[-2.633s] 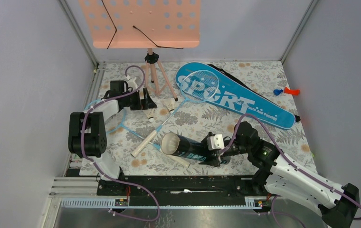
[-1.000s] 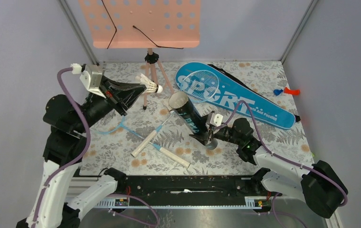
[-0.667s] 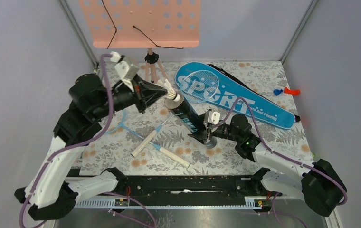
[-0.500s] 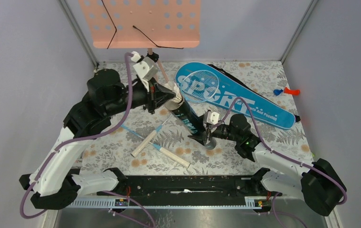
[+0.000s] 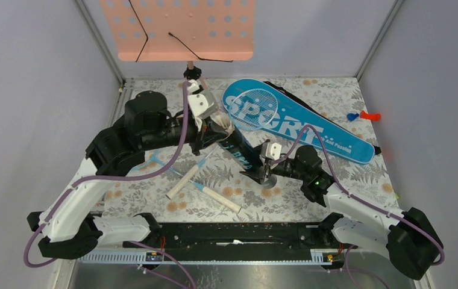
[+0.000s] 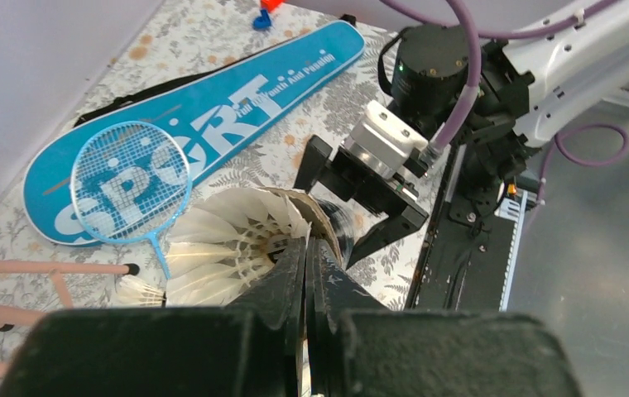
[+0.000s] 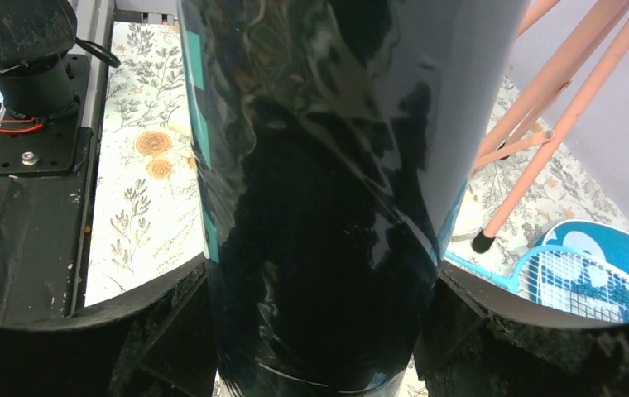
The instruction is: Pack up the badminton gear
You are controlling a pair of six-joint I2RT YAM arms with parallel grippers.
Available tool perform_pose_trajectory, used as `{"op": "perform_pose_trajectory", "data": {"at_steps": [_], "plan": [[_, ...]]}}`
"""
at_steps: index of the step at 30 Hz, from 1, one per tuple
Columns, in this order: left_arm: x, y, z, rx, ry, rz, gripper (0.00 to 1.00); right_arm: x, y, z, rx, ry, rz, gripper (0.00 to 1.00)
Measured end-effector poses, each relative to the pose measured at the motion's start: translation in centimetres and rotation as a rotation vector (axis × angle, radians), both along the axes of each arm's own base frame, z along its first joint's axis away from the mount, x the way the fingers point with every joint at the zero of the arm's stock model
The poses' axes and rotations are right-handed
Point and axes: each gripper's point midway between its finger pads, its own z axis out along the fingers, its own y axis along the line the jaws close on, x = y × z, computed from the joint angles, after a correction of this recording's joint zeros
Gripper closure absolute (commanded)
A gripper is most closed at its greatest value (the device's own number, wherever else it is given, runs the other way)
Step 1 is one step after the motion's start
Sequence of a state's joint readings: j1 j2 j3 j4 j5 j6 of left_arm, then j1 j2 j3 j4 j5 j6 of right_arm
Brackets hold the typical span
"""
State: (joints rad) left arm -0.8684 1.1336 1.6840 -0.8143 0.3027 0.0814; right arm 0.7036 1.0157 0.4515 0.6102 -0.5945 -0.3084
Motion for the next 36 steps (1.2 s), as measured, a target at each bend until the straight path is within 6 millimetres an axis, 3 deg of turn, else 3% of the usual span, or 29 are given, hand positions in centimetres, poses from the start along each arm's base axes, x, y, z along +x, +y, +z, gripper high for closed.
{"op": "perform_pose_trajectory", "data": {"at_steps": [11, 21, 33, 36], "plan": [[-1.3, -2.3, -0.3, 0.015, 0.026, -0.151, 1.00, -0.7, -1.0, 0.7, 0.012, -0.027, -0.010, 0.86], [-1.6, -3.5, -0.2, 0.007, 0.067, -0.177, 0.98, -1.1, -1.3, 0.9, 0.017, -0.032, -0.007, 0.86], [-0.8, -5.5, -2.8, 0.065, 0.181, -0.058, 1.00, -1.2, -1.6, -0.8, -0.028, -0.002, -0.016, 0.87], [-0.8, -6.1, -3.7, 0.087, 0.210, -0.034, 0.97, -1.3, -1.8, -1.5, -0.045, 0.010, -0.017, 0.87]]}}
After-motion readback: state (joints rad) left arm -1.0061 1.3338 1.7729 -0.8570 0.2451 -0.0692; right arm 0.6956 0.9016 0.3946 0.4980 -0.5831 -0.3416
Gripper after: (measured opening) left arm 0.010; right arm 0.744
